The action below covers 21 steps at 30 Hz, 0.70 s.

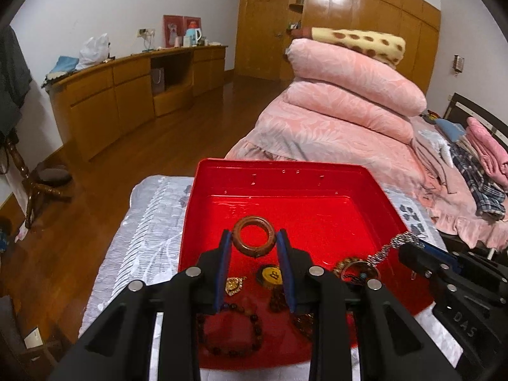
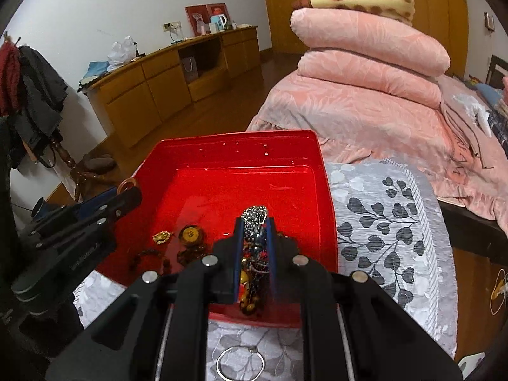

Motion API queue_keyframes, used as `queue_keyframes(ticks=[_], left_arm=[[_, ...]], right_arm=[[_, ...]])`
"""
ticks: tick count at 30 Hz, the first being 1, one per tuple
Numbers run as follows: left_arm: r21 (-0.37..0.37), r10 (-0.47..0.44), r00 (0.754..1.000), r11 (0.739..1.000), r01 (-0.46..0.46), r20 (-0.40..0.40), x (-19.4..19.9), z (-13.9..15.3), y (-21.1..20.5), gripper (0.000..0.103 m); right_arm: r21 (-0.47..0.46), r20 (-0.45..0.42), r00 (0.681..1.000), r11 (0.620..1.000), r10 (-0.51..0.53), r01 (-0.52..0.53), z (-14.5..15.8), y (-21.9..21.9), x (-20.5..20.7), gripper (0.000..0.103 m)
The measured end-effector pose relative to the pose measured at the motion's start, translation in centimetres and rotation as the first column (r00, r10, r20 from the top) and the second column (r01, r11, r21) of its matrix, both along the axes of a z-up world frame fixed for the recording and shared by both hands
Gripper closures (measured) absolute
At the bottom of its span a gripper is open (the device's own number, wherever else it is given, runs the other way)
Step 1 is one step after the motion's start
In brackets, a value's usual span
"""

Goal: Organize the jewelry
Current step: 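Carry the wooden ring and silver chain into the red box and open both grippers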

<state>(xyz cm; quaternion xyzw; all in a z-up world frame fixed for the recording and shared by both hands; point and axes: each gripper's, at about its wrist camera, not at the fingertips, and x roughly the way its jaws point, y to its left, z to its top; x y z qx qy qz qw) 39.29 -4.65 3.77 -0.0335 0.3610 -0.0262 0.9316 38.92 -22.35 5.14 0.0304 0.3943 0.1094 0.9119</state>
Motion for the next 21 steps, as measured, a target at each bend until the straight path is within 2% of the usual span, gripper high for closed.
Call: queue_keyframes(ticks=[14, 15, 16, 17, 18, 21], left_arm=[[0.033, 0.033, 0.998, 0.999, -0.032, -0.048, 2.2, -2.5, -0.4, 0.072], [0.036, 0.038, 0.998, 0.999, -0.036, -0.05, 2.2, -2.6, -0.3, 0.058], [0.034, 0.044, 0.998, 0.999, -0.043, -0.048, 2.3, -2.6, -0.2, 0.044], [0.03, 0.048, 0.998, 0.998, -0.047, -0.043, 2.2, -2.5, -0.1, 0.041], [0.027, 0.048, 0.998, 0.999, -0.047, -0.039, 2.1, -2.4, 0.0, 0.041], [0.024, 0.046, 0.999, 0.999, -0.046, -0.027, 1.6, -2.1, 0.1, 0.041]], right_arm=[[-0.028, -0.054, 0.998, 1.0, -0.013, 0.011, -2.2, 0.3, 2.2, 0.089], [-0.038, -0.051, 0.999, 0.999, -0.016, 0.014, -2.2, 0.4, 2.2, 0.086], [-0.048, -0.045, 0.999, 0.999, -0.023, 0.021, -2.2, 0.4, 2.2, 0.065], [-0.055, -0.037, 0.999, 0.998, -0.034, 0.031, -2.0, 0.3, 2.1, 0.052], [-0.059, -0.023, 0.999, 0.997, -0.041, 0.039, -1.9, 0.3, 1.9, 0.046], [-0.078, 0.011, 0.999, 0.996, -0.038, 0.039, -1.1, 0.3, 1.3, 0.047]])
